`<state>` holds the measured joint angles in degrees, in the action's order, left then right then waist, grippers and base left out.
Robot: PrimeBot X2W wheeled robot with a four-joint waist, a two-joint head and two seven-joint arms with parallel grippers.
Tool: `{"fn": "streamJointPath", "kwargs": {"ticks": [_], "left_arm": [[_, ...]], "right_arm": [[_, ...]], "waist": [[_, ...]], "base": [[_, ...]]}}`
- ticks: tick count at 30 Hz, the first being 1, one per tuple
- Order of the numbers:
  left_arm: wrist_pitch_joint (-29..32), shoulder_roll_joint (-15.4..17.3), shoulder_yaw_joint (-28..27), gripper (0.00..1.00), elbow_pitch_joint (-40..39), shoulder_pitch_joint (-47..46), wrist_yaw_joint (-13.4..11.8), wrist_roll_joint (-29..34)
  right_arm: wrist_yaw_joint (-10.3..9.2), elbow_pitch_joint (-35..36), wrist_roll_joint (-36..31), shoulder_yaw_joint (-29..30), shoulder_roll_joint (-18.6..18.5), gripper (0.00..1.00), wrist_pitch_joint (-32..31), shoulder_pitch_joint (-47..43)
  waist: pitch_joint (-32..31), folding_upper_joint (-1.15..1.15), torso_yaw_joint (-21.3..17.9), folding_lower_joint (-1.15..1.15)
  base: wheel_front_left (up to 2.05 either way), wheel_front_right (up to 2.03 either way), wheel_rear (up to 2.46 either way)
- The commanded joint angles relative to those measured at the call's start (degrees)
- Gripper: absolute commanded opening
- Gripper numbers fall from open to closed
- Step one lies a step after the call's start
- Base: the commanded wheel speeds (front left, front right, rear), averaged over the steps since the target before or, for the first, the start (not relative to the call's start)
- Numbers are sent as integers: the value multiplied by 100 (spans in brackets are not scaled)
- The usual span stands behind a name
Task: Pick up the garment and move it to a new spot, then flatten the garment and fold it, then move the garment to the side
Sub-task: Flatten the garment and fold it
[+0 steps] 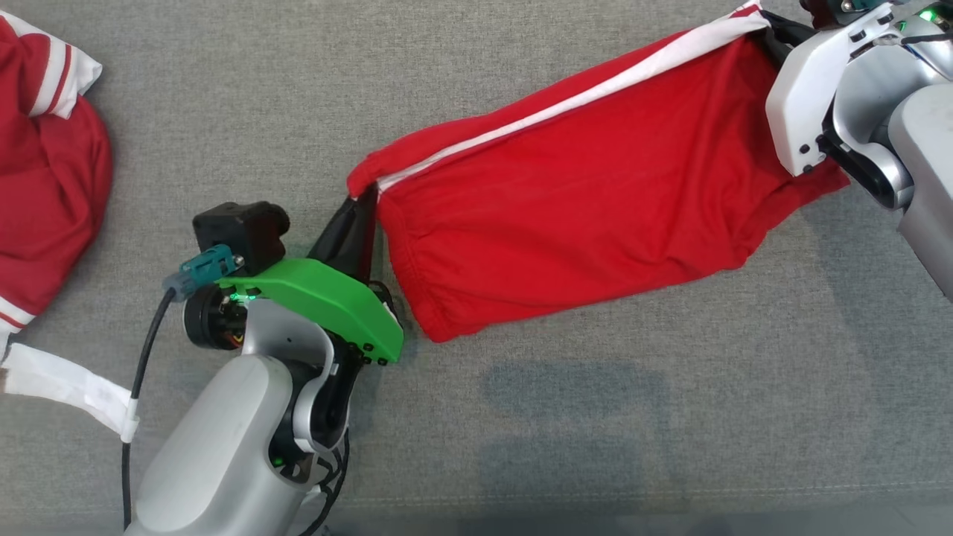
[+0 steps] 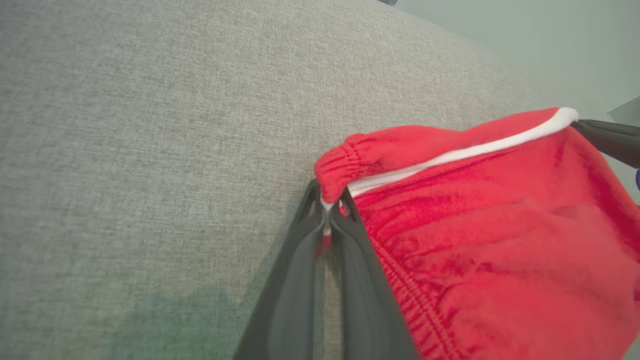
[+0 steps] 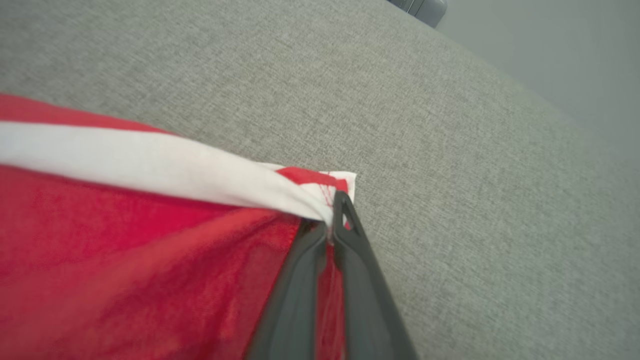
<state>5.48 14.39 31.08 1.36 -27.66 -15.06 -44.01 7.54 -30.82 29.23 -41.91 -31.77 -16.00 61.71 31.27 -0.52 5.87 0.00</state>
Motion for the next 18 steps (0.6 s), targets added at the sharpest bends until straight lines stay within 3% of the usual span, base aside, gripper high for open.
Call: {"fn": "streamJointPath", "kwargs": {"ticks": [1, 3, 4, 6, 9, 11, 12, 13, 14, 15, 18], "left_arm": [[57, -14, 50, 0, 23, -2, 97, -104], [64, -6, 51, 0, 40, 61, 129, -117], [59, 1, 52, 0, 48, 90, 126, -120], [44, 25, 33, 0, 54, 124, 95, -136], [29, 62, 8, 0, 48, 167, 56, -138], [26, 101, -8, 7, 26, 248, 32, -139], [-4, 117, -17, 16, 2, 291, 7, -136], [-29, 136, -30, 37, -23, 340, -19, -131], [-46, 158, -35, 64, -58, 409, -23, -137], [-64, 185, -49, 100, -99, 493, -59, -150], [-66, 263, -65, 100, -292, 767, -120, -205]], "right_arm": [[-11, -114, 87, -129, 15, 0, 19, 75], [-11, -196, 71, -299, 8, 0, 16, 79], [-11, -218, 101, -345, 19, 14, 69, 92], [-11, -250, 89, -423, 42, 100, 159, 149], [-11, -264, 111, -505, 80, 100, 201, 197], [-11, -208, 177, -610, 82, 100, 190, 230], [-11, -156, 231, -682, 60, 100, 155, 224], [-11, -80, 287, -778, 24, 100, 99, 209], [-11, 14, 361, -864, -40, 100, 39, 199], [-11, 119, 431, -935, -120, 100, -17, 203], [-11, 464, 608, -1102, -313, 100, -158, 161]], "waist": [[-16, 52, -33, 0], [-68, 52, -58, 0], [-96, 52, -74, 0], [-135, 52, -115, 0], [-204, 52, -179, 0], [-306, 52, -245, 0], [-372, 52, -278, 0], [-446, 52, -313, 0], [-525, 52, -348, 0], [-603, 52, -387, 0], [-830, 52, -498, 0]], "base": [[0, 0, 0], [0, 0, 0], [0, 0, 0], [0, 0, 0], [0, 0, 0], [0, 0, 0], [0, 0, 0], [0, 0, 0], [0, 0, 0], [0, 0, 0], [0, 0, 0]]}}
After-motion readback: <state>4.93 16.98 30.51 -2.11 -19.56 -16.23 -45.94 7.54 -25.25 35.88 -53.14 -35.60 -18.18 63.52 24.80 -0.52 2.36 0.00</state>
